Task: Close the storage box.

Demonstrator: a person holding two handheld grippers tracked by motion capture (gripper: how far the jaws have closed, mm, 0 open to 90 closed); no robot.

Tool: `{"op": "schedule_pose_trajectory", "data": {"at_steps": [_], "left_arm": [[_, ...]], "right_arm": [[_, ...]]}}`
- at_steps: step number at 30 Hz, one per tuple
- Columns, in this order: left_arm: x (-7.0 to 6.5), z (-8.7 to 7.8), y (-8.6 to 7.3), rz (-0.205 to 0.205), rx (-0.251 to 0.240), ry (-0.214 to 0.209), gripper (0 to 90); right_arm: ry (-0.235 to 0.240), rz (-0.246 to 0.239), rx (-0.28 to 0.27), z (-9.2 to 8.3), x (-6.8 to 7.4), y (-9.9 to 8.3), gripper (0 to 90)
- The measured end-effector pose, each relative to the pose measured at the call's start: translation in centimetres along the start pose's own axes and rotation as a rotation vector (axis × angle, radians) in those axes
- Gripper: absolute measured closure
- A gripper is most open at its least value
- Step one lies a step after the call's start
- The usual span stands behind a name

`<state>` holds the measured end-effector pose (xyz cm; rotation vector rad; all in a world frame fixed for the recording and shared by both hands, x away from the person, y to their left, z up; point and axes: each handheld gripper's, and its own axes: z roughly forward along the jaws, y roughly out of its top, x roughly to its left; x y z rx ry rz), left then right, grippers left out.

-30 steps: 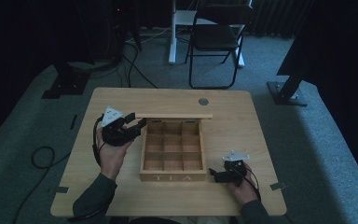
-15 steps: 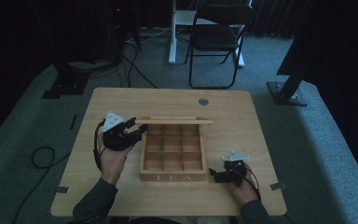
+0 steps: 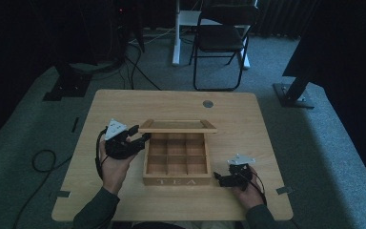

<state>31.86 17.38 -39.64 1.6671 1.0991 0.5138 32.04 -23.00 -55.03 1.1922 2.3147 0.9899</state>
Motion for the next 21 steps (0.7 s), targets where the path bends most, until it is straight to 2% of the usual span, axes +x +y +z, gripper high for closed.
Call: {"op": "schedule_pose_trajectory", "data": {"at_steps": [6,21], "left_arm": [[-0.2,-0.2,-0.6,-0.002,0.005,-0.005,44.4],[-0.9,-0.6,-1.5,0.026,0.021,-0.027,43.4]], "right_arm": [[-0.001,-0.001,-0.002,0.0,0.0,0.0,11.2],[-0.002,-0.003,-0.002,0.0,0.0,0.0,11.2]]}}
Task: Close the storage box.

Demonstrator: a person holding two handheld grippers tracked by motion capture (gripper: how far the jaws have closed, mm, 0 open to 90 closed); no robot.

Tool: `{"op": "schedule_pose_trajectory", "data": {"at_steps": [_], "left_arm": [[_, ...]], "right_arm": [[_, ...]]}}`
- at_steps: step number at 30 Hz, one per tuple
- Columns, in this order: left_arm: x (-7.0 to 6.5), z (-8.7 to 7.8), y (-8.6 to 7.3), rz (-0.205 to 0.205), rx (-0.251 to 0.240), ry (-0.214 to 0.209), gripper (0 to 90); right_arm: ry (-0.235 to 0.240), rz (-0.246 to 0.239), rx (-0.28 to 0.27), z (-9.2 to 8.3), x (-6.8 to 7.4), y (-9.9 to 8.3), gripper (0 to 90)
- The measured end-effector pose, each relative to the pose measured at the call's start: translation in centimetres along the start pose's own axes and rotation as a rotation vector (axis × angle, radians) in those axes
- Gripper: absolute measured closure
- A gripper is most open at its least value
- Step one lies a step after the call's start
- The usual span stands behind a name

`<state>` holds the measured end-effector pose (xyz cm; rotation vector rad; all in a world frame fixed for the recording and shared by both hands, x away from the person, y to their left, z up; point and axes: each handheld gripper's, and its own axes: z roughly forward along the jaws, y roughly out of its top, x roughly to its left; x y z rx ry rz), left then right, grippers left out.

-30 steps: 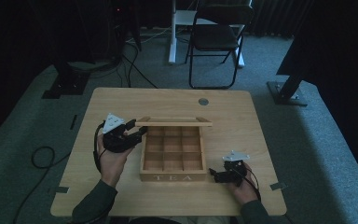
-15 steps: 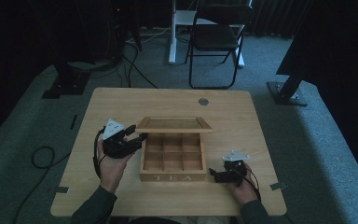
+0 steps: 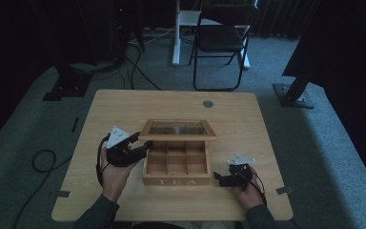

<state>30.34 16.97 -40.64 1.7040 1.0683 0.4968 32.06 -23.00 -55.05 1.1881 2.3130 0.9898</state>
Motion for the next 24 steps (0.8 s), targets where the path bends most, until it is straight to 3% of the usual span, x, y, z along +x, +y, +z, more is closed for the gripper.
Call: {"op": "schedule_pose_trajectory", "data": {"at_steps": [24], "left_arm": [[-0.3,-0.3,-1.9,-0.026,0.019,-0.010,42.3]], "right_arm": [[0.000,-0.001,-0.002,0.0,0.0,0.0,11.2]]}}
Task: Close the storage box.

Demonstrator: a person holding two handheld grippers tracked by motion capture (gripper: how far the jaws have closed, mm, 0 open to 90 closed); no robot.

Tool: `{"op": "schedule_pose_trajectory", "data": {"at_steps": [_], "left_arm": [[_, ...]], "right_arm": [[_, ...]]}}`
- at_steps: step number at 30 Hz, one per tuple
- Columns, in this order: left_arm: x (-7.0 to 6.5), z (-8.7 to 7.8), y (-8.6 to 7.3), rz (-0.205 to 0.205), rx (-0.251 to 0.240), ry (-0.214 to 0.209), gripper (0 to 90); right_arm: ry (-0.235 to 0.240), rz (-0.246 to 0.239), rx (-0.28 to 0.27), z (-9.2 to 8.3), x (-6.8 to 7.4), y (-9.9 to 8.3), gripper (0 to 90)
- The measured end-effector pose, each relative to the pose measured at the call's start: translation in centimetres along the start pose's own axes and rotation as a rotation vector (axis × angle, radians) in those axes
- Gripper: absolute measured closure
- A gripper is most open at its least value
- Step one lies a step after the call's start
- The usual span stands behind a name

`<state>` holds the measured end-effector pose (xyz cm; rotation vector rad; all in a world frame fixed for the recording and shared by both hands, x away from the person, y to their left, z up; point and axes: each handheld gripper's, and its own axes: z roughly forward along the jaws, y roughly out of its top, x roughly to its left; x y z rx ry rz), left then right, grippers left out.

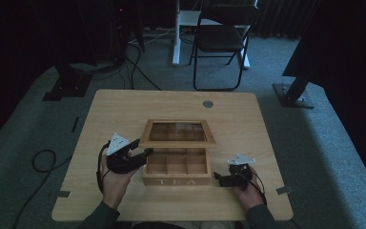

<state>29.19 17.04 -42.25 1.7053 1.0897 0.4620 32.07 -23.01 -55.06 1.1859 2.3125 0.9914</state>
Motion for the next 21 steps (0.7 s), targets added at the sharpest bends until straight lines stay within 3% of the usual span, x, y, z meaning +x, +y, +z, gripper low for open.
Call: {"op": "schedule_pose_trajectory", "data": {"at_steps": [21], "left_arm": [[-0.1,0.0,-1.7,-0.013,0.021,-0.007,41.3]], "right_arm": [[0.001,0.003,0.001,0.0,0.0,0.0,11.3]]}}
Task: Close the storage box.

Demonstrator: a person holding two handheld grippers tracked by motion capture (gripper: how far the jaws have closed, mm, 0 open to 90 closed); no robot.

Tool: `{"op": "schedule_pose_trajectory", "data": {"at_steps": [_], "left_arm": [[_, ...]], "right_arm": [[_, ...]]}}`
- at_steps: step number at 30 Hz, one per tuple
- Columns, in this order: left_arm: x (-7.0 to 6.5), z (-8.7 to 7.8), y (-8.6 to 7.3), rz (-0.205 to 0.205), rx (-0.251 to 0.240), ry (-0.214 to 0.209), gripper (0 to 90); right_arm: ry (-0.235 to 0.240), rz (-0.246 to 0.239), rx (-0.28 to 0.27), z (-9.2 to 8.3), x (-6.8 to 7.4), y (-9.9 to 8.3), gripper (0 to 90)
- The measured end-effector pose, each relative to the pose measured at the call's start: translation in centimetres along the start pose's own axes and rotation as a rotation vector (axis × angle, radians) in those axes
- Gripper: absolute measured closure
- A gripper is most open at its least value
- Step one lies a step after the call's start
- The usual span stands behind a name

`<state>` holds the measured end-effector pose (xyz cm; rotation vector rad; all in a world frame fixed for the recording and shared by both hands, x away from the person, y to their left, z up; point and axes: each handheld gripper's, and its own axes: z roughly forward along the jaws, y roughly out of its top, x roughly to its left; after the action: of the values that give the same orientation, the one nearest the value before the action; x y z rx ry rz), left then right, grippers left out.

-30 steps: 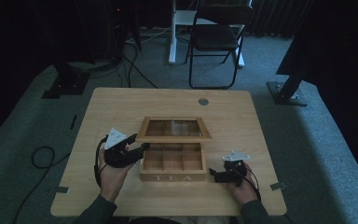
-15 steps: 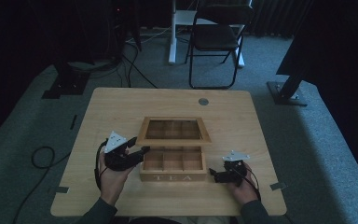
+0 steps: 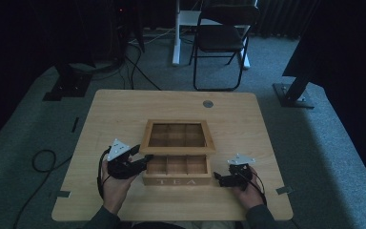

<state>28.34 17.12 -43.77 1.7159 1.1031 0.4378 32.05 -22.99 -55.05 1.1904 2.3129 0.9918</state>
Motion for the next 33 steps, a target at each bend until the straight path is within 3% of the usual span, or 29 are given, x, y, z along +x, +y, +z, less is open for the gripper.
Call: {"op": "schedule_pose_trajectory", "data": {"at_steps": [33], "left_arm": [[-0.3,0.4,-2.7,-0.005,0.045,0.000,39.9]], "right_arm": [[0.000,0.001,0.001,0.0,0.0,0.0,11.2]]}}
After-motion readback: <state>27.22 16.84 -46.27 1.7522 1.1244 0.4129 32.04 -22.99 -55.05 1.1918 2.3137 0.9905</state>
